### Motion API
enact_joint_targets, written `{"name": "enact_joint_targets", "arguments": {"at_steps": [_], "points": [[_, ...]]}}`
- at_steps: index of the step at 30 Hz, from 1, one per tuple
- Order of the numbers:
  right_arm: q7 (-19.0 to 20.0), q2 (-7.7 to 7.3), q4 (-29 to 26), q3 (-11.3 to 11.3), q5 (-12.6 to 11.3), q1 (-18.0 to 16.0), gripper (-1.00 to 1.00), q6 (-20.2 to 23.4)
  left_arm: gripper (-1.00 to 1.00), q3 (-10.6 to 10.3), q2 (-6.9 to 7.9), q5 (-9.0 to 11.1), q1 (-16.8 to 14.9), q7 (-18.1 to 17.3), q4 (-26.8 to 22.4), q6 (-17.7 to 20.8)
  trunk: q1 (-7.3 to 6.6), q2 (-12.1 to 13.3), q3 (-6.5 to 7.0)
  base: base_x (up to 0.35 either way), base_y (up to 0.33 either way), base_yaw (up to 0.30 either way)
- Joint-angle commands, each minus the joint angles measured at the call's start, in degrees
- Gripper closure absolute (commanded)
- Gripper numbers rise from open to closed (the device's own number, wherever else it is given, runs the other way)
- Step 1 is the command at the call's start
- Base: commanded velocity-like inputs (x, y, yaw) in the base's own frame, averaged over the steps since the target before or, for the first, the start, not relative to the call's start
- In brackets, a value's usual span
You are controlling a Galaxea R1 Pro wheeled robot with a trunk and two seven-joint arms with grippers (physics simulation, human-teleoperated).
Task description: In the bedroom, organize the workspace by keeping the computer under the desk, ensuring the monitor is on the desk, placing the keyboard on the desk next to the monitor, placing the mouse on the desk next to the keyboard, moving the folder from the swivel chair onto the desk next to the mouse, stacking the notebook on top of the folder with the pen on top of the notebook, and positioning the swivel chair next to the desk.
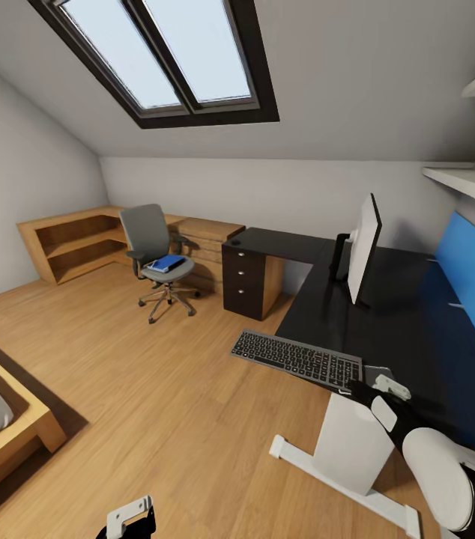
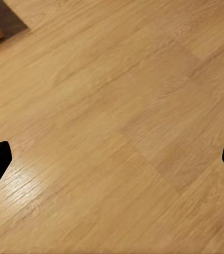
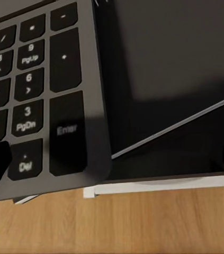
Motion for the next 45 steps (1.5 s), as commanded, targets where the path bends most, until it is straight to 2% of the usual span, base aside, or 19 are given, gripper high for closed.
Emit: {"name": "enact_joint_targets", "arguments": {"at_steps": [1,9,15,18,36,45], "points": [[-0.2,0.02,-0.1,0.1,-0.4,0.0,-1.0,0.3,-1.0,-0.2,0.04,0.6,0.0,0.3,0.0,-0.4,0.0,0.0,-0.06,0.0,0.0,0.0],[1.5,0.02,0.1,0.1,-0.5,0.0,-1.0,0.4,-1.0,-0.2,0.04,0.6,0.0,0.3,-0.4,-0.4,0.0,0.0,-0.06,0.0,0.0,0.0],[2.1,-0.02,0.1,0.1,-0.8,0.0,-1.0,0.4,-1.0,-0.2,-0.03,0.8,0.0,0.3,-2.5,-0.3,0.0,0.0,-0.06,0.0,0.0,0.0],[2.2,-0.09,0.1,0.1,-0.9,0.0,-1.0,0.4,-1.0,-0.2,-0.24,0.9,0.0,0.3,-3.5,-0.2,0.66,-1.2,-0.6,0.0,0.0,0.0],[2.2,-0.11,0.0,0.1,-0.9,0.0,-1.0,0.4,-1.0,-0.1,-0.13,0.9,0.0,0.4,-3.4,-0.2,0.66,-1.2,-0.6,0.003,0.0,0.0],[2.2,-0.17,0.0,0.1,-0.9,0.0,-1.0,0.4,-1.0,-0.1,-0.07,0.8,0.0,0.4,-3.2,-0.2,0.66,-1.2,-0.6,0.124,0.0,0.0]]}}
